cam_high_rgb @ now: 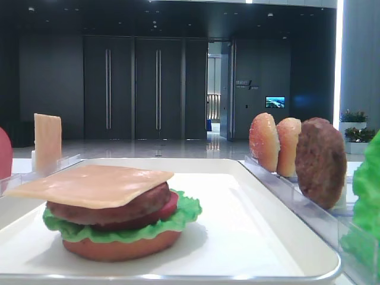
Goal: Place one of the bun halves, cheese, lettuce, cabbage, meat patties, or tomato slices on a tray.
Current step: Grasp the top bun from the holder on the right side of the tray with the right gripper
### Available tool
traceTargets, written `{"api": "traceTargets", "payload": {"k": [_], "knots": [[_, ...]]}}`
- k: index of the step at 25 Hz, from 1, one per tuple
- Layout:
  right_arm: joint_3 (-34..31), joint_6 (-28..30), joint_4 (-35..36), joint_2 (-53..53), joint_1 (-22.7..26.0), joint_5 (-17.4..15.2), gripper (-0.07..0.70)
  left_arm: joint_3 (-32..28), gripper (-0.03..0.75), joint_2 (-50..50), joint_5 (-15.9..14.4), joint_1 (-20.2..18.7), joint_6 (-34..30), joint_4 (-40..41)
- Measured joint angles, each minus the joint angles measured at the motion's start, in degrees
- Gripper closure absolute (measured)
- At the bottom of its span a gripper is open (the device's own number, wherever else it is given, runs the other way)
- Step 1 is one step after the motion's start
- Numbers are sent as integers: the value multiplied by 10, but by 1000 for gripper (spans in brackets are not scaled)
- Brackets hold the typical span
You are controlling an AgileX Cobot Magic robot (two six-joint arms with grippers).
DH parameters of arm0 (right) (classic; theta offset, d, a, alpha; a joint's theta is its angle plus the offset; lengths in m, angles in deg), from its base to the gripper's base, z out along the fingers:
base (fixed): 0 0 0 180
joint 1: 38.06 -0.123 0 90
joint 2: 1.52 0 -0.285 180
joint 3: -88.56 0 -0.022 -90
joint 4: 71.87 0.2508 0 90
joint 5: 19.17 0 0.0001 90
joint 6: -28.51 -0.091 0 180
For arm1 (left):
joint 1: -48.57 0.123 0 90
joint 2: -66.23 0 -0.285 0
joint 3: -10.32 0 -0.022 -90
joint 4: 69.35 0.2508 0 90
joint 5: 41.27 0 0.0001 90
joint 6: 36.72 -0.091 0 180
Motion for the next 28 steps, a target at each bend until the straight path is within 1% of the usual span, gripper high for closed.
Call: {"api": "traceTargets", "payload": {"k": [4,13,17,20,23,25,28], "knots": [[0,0,0,0,0,0,133,0,387,0,0,0,0,0],[0,0,0,0,0,0,135,0,444,0,0,0,0,0],[0,0,20,7,0,0,135,0,471,0,0,0,0,0],[4,9,26,71,-3,11,135,0,491,0,0,0,0,0],[27,16,27,159,-11,27,135,0,503,0,0,0,0,0],[50,21,34,228,-12,24,135,0,505,0,0,0,0,0],[99,27,47,339,-13,4,135,0,507,0,0,0,0,0]]}}
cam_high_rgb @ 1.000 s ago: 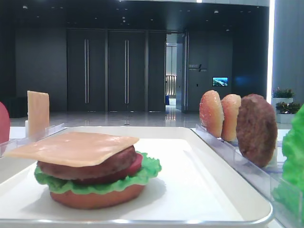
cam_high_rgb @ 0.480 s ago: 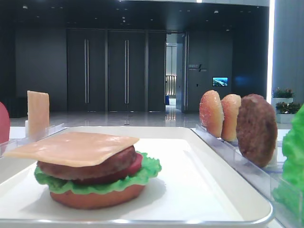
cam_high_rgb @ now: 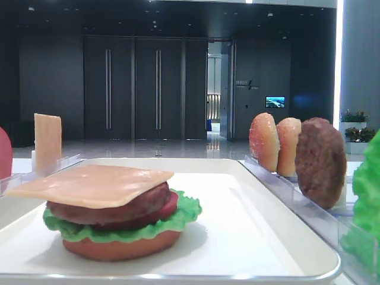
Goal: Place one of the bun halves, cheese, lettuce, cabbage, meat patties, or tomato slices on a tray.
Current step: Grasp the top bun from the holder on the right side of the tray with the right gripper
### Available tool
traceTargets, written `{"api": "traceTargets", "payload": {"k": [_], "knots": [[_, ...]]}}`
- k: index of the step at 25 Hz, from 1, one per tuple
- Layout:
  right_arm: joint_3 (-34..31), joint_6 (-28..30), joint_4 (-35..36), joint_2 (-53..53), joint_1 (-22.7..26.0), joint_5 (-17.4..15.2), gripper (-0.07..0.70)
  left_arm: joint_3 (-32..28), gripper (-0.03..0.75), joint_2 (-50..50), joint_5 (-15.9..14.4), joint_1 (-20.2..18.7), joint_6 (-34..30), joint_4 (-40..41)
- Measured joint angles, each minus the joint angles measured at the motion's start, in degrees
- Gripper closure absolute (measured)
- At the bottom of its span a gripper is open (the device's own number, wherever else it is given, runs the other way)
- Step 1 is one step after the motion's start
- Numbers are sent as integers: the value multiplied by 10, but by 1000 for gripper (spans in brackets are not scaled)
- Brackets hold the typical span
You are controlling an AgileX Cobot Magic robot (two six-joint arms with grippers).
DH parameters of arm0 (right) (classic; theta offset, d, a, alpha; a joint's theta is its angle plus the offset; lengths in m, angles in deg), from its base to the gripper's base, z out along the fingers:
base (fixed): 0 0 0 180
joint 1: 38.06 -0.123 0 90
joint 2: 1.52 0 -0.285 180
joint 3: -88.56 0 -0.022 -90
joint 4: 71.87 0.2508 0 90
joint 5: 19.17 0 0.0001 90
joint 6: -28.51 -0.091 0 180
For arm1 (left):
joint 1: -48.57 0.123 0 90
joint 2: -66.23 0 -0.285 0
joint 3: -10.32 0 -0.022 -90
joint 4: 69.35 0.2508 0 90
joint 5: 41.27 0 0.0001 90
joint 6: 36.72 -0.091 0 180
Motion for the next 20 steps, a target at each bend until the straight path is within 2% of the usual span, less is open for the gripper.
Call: {"api": "traceTargets", "payload": {"k": [4,13,20], "knots": [[75,6,3,152,-1,-32,135,0,507,0,0,0,0,0],[221,33,14,396,-1,-33,135,0,517,0,0,0,6,3],[341,42,27,538,-1,-33,135,0,540,0,0,0,6,3]]}}
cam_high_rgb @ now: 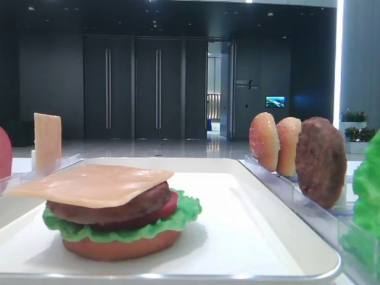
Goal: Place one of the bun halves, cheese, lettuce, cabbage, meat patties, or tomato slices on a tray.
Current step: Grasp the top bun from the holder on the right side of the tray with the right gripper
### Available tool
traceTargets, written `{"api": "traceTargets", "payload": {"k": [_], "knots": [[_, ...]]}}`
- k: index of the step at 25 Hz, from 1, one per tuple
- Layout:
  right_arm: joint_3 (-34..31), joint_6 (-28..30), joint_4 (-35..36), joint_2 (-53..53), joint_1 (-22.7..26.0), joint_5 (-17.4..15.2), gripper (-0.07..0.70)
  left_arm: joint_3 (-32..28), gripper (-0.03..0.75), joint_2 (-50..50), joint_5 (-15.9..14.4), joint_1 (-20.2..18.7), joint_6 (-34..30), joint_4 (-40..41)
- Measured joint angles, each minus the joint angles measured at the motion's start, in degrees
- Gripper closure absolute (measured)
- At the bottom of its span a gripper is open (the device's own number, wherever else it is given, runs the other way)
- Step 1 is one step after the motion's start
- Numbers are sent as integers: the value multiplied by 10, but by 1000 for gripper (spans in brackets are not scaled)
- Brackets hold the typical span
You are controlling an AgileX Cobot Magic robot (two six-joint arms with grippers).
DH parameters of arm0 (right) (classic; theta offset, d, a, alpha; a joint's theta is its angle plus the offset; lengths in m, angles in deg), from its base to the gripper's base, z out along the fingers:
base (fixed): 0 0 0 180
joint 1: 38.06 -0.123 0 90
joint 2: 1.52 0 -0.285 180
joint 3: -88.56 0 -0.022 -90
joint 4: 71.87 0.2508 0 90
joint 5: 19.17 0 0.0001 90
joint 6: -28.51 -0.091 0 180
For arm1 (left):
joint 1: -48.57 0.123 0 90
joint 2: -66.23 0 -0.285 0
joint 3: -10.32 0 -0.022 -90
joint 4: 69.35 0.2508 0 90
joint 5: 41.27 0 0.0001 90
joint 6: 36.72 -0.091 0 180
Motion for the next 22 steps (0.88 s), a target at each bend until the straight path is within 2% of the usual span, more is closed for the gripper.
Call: {"api": "traceTargets", "payload": {"k": [12,15,22], "knots": [[193,-7,13,153,-22,-11,135,0,681,0,0,0,0,0],[225,-38,5,177,-50,-10,135,0,706,0,0,0,0,0],[281,-128,-16,204,-152,-8,135,0,714,0,0,0,0,0]]}}
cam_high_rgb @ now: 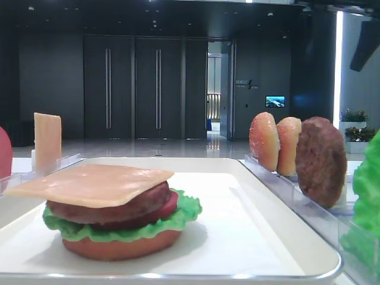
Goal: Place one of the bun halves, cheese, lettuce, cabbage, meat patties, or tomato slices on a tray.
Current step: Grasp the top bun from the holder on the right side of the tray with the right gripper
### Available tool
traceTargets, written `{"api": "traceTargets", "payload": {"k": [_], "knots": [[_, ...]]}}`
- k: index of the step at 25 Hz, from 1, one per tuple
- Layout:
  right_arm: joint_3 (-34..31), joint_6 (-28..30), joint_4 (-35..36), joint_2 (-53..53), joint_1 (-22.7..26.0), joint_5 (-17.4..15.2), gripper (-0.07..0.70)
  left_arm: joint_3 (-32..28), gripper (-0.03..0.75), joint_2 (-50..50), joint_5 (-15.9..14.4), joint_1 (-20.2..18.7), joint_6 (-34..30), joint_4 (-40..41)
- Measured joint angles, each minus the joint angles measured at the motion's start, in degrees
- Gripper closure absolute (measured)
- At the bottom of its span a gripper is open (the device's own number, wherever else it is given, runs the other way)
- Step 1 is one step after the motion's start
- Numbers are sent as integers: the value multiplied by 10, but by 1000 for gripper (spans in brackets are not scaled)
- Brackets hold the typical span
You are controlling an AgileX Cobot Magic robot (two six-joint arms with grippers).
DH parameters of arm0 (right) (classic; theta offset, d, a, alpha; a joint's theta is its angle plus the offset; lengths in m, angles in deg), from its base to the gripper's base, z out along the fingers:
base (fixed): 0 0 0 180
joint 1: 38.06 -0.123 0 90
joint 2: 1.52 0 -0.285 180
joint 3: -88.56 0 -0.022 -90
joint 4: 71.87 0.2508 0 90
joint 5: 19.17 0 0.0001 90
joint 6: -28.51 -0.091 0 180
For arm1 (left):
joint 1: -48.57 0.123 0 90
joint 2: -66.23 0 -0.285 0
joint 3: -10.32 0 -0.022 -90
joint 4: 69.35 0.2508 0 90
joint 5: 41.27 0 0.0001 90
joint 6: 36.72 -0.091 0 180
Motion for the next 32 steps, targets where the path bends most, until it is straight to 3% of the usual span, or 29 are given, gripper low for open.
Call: {"api": "traceTargets", "payload": {"k": [9,13,17,32], "knots": [[5,-83,3,4,-99,17,135,0,714,0,0,0,0,0],[5,-111,15,5,-123,44,135,0,714,0,0,0,0,0],[6,-120,24,15,-128,69,135,0,714,0,0,0,0,0],[6,-123,12,80,-128,91,135,0,715,0,0,0,0,0]]}}
